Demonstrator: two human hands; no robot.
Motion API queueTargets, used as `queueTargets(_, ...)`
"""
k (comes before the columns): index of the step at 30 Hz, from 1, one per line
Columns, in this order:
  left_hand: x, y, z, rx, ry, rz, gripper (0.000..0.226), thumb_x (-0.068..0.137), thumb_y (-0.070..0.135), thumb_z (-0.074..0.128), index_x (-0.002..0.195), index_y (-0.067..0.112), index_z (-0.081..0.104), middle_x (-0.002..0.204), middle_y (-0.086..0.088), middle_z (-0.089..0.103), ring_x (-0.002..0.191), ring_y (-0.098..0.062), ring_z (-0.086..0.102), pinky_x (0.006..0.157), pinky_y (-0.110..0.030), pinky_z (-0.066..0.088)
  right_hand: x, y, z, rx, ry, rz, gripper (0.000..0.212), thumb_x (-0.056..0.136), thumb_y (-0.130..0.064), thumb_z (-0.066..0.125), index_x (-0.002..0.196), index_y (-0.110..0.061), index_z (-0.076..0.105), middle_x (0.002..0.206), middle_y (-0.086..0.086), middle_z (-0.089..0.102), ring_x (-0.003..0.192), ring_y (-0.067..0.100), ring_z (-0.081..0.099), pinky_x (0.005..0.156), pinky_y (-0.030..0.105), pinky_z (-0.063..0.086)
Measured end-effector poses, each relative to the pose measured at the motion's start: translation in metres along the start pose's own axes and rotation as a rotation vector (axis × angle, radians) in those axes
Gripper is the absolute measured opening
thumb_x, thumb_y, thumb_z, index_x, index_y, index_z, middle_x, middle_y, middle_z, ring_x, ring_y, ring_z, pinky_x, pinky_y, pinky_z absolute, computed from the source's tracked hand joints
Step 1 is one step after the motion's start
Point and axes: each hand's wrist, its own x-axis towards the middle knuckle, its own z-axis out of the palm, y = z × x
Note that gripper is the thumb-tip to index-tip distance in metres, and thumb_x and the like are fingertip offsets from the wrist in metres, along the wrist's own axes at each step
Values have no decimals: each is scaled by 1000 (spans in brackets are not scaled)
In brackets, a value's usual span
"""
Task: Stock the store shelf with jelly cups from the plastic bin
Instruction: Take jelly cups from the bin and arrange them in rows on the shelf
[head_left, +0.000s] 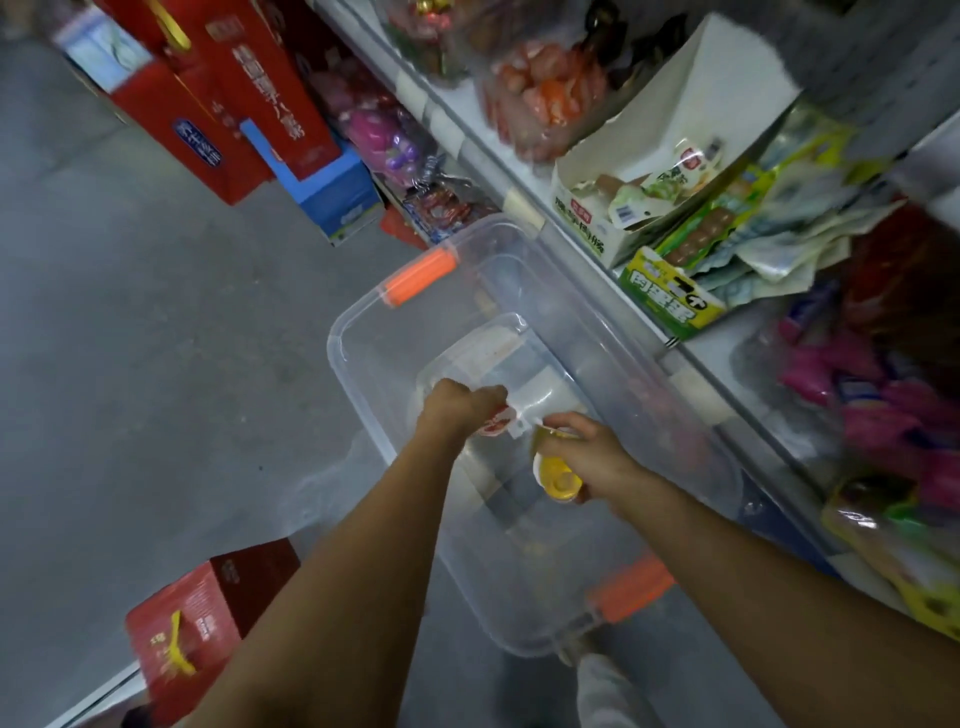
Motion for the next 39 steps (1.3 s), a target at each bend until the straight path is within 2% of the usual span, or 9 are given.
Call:
queueTargets(3,-55,-2,-3,-317,-52,-45,26,82,36,68,85,11,64,87,-12,64,70,-21,56,63,-26,45,-38,-8,-8,71,2,-84,23,82,-29,72,104,-30,66,96,-2,63,75,20,62,57,30,50)
queueTargets(7,-138,-8,-1,-764,-251,-153,23,87,35,56,90,12,61,91,-11,65,85,-23,61,67,-34,49,-105,-2,-7,150,-7,-171,23,80,-25,72,100,-37,68,102,3,68,81,21,65,55,27,52)
queueTargets(11,-212,-27,7,-918,-272,-83,23,88,34,52,82,13,58,75,-8,58,71,-22,56,65,-30,48,-183,17,-4,153,4,-316,31,73,-21,74,100,-36,73,106,9,71,92,24,70,81,41,59)
queueTargets(17,-294,-62,18,-1084,-277,-65,40,85,39,49,112,12,61,99,-14,64,93,-31,64,70,-42,56,-306,53,-15,98,104,-404,60,54,-42,76,111,-34,63,108,2,67,96,20,67,89,39,55)
queueTargets(21,-352,-65,33,-1041,-319,30,24,81,32,47,97,16,56,91,-12,60,77,-30,62,54,-44,56,-374,72,-38,227,141,-403,21,76,-22,74,93,-11,70,83,5,69,69,13,65,62,26,56)
queueTargets(23,-384,-63,37,-1017,-334,67,18,83,33,48,84,17,56,74,-7,59,60,-25,61,52,-33,54,-402,81,-56,350,201,-392,24,76,-19,73,92,-3,70,79,11,67,59,18,63,53,25,51)
queueTargets(30,-505,-53,65,-664,-584,297,32,95,32,48,69,11,48,42,-4,49,29,-15,46,31,-12,35,-494,137,-138,637,400,-429,20,87,-21,67,101,-7,61,90,19,67,71,30,67,68,45,56)
queueTargets(34,-582,-47,101,-436,-561,554,36,74,37,74,101,14,66,92,-14,68,74,-25,64,52,-28,50,-564,185,-195,657,464,-491,22,91,-20,64,105,-5,61,103,21,67,83,31,68,66,38,60)
queueTargets(39,-682,-53,168,-311,-608,826,46,82,19,75,125,16,58,108,-9,68,82,-19,69,63,-28,54,-655,255,-265,668,618,-644,30,80,-15,76,107,-8,63,107,13,66,96,25,66,74,35,58)
